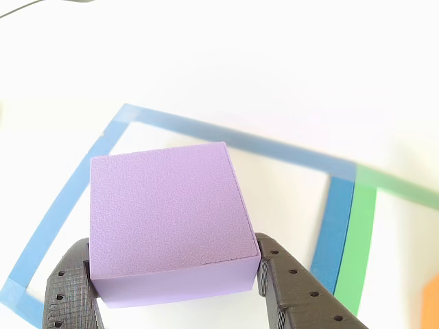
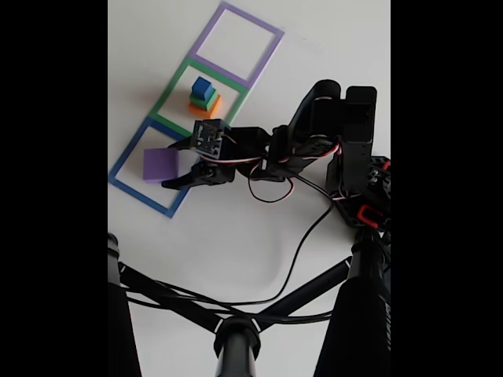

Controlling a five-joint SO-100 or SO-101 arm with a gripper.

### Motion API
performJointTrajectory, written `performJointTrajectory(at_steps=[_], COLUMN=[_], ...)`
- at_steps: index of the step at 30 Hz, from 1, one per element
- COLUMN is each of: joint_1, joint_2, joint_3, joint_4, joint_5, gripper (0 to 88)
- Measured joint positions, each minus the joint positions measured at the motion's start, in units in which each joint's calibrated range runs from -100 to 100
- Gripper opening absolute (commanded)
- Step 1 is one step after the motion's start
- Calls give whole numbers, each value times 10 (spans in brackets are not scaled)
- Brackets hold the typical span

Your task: Tower of hanoi

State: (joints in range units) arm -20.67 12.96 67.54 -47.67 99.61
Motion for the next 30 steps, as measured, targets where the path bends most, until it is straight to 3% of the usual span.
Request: performJointTrajectory(at_steps=[30], joint_1=[7], joint_2=[68], joint_3=[-30], joint_4=[-48], joint_5=[0], gripper=[200])
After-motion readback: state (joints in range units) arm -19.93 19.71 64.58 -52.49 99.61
